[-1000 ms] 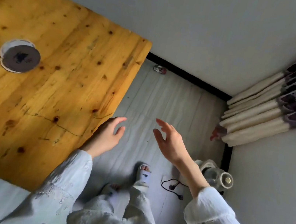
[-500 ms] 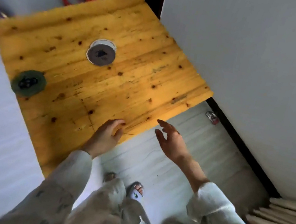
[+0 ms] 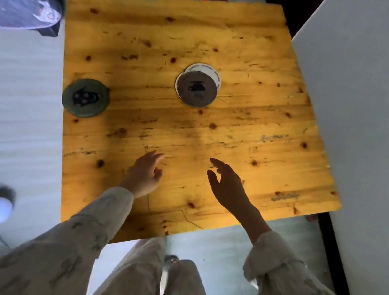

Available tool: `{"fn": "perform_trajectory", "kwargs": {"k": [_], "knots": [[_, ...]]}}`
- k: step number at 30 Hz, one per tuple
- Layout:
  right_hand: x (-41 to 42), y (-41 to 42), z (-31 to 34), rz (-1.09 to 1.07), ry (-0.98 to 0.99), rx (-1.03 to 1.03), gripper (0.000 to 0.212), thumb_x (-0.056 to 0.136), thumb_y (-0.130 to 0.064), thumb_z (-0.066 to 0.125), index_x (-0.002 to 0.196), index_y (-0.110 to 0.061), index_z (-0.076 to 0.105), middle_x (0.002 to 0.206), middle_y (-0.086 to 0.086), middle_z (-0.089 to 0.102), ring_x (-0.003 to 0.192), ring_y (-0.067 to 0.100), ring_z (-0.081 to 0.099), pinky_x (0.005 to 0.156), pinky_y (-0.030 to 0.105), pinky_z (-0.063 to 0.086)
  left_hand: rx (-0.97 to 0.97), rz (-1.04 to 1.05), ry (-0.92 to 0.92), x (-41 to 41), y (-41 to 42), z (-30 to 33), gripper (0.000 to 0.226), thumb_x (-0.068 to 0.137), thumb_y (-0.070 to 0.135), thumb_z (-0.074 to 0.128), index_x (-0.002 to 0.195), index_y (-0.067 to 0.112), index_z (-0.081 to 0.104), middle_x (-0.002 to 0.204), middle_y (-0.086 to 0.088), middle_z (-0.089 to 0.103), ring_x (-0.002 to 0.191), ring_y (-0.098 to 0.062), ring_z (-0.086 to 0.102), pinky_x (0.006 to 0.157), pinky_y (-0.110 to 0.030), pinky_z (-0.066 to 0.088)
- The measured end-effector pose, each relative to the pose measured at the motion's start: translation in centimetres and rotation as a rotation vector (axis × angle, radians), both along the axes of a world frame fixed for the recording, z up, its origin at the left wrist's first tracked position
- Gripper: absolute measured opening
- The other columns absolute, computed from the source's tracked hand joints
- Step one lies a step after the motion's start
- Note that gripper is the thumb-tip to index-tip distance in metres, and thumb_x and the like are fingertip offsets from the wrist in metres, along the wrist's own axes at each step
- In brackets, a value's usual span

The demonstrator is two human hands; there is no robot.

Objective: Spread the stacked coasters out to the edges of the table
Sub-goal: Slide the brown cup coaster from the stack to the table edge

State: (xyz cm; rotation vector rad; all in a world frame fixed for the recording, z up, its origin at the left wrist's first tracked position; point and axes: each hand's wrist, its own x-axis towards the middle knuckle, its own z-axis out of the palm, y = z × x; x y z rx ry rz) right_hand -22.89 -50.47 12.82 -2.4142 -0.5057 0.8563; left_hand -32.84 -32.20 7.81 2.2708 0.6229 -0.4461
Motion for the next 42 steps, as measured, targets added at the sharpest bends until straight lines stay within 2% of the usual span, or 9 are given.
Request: {"fn": "perform_trajectory", "kwargs": {"k": [5, 8, 11, 16, 21, 29, 32, 38, 42], "knots": [[4.3, 3.4, -2.4, 0.118, -0.003, -0.095, 0.044, 0.097, -0.018, 0.042, 0.14, -0.009, 0.034, 0.146, 0.015, 0.04, 0.135, 0.027, 0.037, 0.109, 0.033, 0.03, 0.114, -0.018, 0.209, 2.6, 2.4, -2.9, 0.07, 0.089, 0.04, 0.046, 0.144, 0.028, 0.003, 0.157, -0.007, -0.01, 0.143, -0.028, -0.008, 0.115, -0.055, 0.008], [7.1, 5.7, -3.6, 0.185, -0.068, -0.127, 0.046, 0.097, -0.017, 0.042, 0.14, -0.006, 0.032, 0.147, 0.016, 0.037, 0.137, 0.028, 0.033, 0.112, 0.034, 0.024, 0.132, -0.029, 0.257, 4.0, 3.5, -3.9, 0.095, 0.079, 0.055, 0.054, 0.14, 0.034, -0.016, 0.154, -0.009, -0.021, 0.141, -0.031, -0.019, 0.11, -0.062, 0.0], [10.3, 7.9, -5.1, 0.302, -0.197, -0.178, 0.05, 0.096, -0.019, 0.043, 0.142, -0.004, 0.027, 0.15, 0.018, 0.03, 0.14, 0.028, 0.026, 0.113, 0.035, 0.018, 0.169, -0.04, 0.273, 4.8, 5.1, -4.8, 0.114, 0.067, 0.059, 0.064, 0.138, 0.035, -0.023, 0.151, -0.007, -0.031, 0.138, -0.03, -0.027, 0.106, -0.069, -0.002], [14.7, 12.4, -7.1, 0.38, -0.34, -0.245, 0.06, 0.094, -0.027, 0.047, 0.145, -0.01, 0.02, 0.156, 0.015, 0.016, 0.144, 0.03, 0.013, 0.116, 0.041, 0.023, 0.229, -0.06, 0.292, 4.6, 5.6, -5.8, 0.119, 0.064, 0.058, 0.066, 0.135, 0.036, -0.027, 0.149, -0.005, -0.034, 0.138, -0.031, -0.028, 0.104, -0.071, -0.001], [16.6, 15.6, -8.9, 0.456, -0.41, -0.318, 0.065, 0.095, -0.033, 0.043, 0.146, -0.009, 0.012, 0.157, 0.017, 0.008, 0.146, 0.032, 0.006, 0.119, 0.045, 0.016, 0.271, -0.061, 0.333, 5.1, 5.1, -5.7, 0.116, 0.068, 0.055, 0.064, 0.135, 0.034, -0.028, 0.15, -0.008, -0.033, 0.139, -0.032, -0.025, 0.105, -0.071, 0.003], [16.5, 16.0, -10.0, 0.622, -0.5, -0.426, 0.053, 0.1, -0.023, 0.031, 0.146, -0.005, 0.01, 0.156, 0.022, 0.009, 0.144, 0.039, 0.01, 0.116, 0.051, 0.017, 0.283, -0.06, 0.36, 5.1, 5.2, -5.6, 0.115, 0.068, 0.055, 0.062, 0.126, 0.035, -0.034, 0.15, -0.007, -0.032, 0.139, -0.031, -0.026, 0.107, -0.072, 0.005], [16.5, 15.6, -9.5, 0.65, -0.505, -0.412, 0.051, 0.096, -0.007, 0.034, 0.144, -0.001, 0.017, 0.155, 0.022, 0.017, 0.142, 0.042, 0.016, 0.115, 0.051, 0.021, 0.284, -0.061, 0.361, 5.1, 5.3, -5.7, 0.115, 0.068, 0.056, 0.062, 0.126, 0.035, -0.036, 0.15, -0.007, -0.033, 0.138, -0.031, -0.026, 0.107, -0.072, 0.005], [14.2, 12.5, -7.8, 0.673, -0.506, -0.359, 0.047, 0.094, -0.003, 0.033, 0.14, 0.001, 0.028, 0.15, 0.023, 0.031, 0.137, 0.042, 0.03, 0.111, 0.049, 0.032, 0.263, -0.063, 0.383, 5.3, 5.4, -5.4, 0.114, 0.07, 0.056, 0.061, 0.125, 0.036, -0.036, 0.149, -0.006, -0.035, 0.138, -0.03, -0.028, 0.107, -0.071, 0.004], [10.3, 8.5, -7.3, 0.683, -0.558, -0.332, 0.036, 0.083, -0.005, 0.061, 0.119, 0.002, 0.058, 0.124, 0.022, 0.062, 0.111, 0.043, 0.06, 0.086, 0.045, 0.055, 0.253, -0.059, 0.399, 5.3, 5.5, -5.4, 0.115, 0.07, 0.056, 0.062, 0.127, 0.036, -0.035, 0.148, -0.004, -0.037, 0.137, -0.029, -0.029, 0.107, -0.07, 0.002]]}}
